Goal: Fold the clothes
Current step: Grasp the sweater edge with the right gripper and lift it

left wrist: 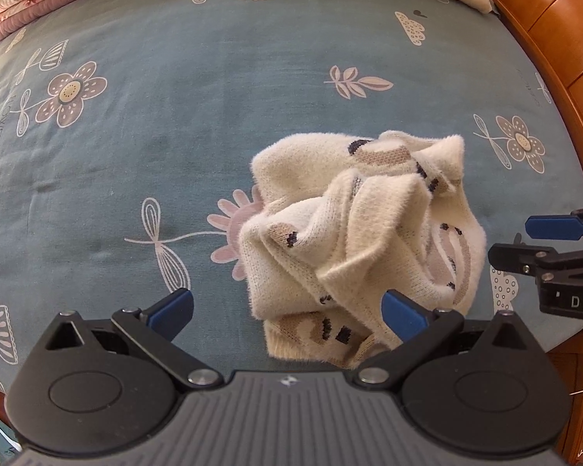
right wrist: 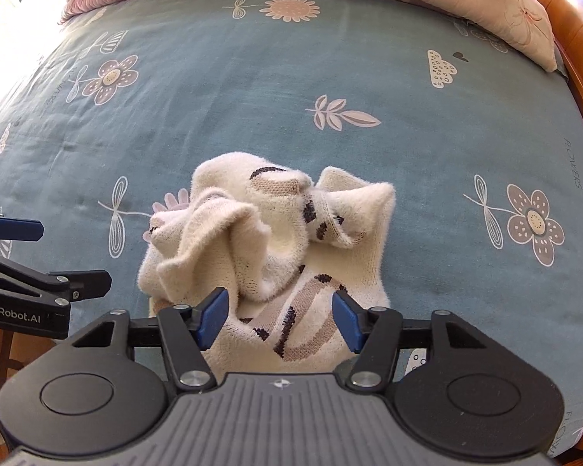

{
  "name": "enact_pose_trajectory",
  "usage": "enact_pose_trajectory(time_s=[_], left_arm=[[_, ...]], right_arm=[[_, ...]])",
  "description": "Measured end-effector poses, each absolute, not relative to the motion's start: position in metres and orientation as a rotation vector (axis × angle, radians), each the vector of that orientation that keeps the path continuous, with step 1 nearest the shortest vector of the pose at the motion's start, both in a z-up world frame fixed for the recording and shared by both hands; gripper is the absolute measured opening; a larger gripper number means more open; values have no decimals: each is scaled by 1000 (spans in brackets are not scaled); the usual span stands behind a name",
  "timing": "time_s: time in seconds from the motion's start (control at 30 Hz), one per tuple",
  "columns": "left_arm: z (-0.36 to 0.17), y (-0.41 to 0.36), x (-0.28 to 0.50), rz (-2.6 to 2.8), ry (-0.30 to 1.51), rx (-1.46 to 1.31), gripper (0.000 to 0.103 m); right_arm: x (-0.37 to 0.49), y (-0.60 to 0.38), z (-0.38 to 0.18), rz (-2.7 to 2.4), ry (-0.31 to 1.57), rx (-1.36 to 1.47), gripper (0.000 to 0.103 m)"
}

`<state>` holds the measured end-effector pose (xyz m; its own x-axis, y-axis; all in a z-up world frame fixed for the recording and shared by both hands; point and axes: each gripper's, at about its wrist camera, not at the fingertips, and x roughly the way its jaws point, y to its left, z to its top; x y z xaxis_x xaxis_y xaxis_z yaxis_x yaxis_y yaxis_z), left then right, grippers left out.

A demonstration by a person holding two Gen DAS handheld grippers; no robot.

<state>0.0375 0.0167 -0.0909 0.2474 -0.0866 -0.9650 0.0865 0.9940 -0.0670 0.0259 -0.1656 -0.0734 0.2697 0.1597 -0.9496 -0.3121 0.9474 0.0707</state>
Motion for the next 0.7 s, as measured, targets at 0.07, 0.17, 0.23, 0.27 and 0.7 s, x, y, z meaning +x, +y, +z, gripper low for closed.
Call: enact_pose_trajectory(time_s=[0.07,0.17,0.23,0.27,0.7], left_arm=[[-95,21,35,-118,1303,11,102],[-101,29,30,-126,1277,-4,102],[-108,33,28,-132,1293,-22,102],[-111,35,27,-135,1303,-32,102],[-135,57,12,-73,1369,-86,102]], right_arm=[[26,-160,-79,341,1257,-172,57],[28,-148,-86,395,1249,-239,53],[32,-139,-90,426,1230,-300,53],[34,-134,-92,441,1218,-332,53],[72,-85,-161,662,1172,-627,53]])
